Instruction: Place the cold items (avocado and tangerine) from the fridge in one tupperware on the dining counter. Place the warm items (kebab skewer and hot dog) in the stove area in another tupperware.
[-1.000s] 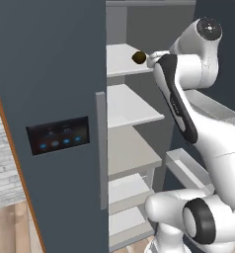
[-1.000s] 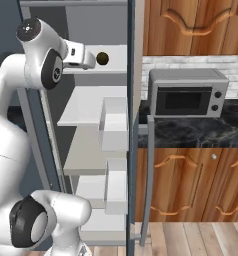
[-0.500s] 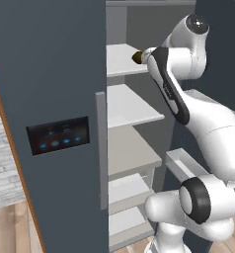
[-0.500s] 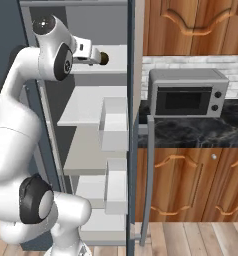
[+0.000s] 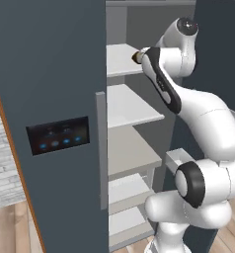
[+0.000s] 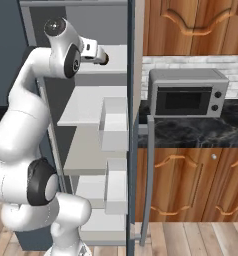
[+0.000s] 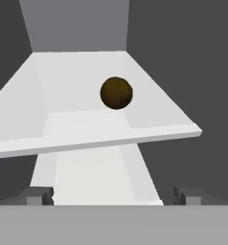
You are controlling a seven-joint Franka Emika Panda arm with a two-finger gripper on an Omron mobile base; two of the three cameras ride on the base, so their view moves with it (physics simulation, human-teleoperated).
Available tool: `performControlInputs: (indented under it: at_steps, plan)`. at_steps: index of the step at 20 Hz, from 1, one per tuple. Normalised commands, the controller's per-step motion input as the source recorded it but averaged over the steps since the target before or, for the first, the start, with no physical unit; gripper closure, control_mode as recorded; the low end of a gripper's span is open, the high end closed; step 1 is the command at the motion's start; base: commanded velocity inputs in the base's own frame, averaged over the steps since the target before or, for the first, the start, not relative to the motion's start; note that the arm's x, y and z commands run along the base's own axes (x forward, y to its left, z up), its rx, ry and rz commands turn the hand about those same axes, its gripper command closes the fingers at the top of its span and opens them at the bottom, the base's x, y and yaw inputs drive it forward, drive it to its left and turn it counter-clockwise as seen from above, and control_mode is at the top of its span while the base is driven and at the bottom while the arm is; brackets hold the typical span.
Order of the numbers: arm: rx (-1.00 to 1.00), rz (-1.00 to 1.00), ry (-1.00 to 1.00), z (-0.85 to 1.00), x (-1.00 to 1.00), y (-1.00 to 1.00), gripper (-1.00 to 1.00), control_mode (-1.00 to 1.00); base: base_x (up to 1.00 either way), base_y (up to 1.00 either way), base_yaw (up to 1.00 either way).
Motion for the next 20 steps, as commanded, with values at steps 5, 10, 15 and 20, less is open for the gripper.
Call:
performControlInputs:
  at_steps: [5,10,15,20]
  plan:
    - [0.0,0.0,0.0,-0.06,0.45,0.0,-1.0,-1.0,0.0,0.0,0.0]
    - [0.0,0.0,0.0,-0.1,0.39,0.0,-1.0,-1.0,0.0,0.0,0.0]
    - [0.0,0.0,0.0,-0.08,0.4,0.0,-1.0,-1.0,0.0,0.0,0.0]
    - [0.0,0.0,0.0,-0.05,0.42,0.0,-1.0,-1.0,0.0,0.0,0.0]
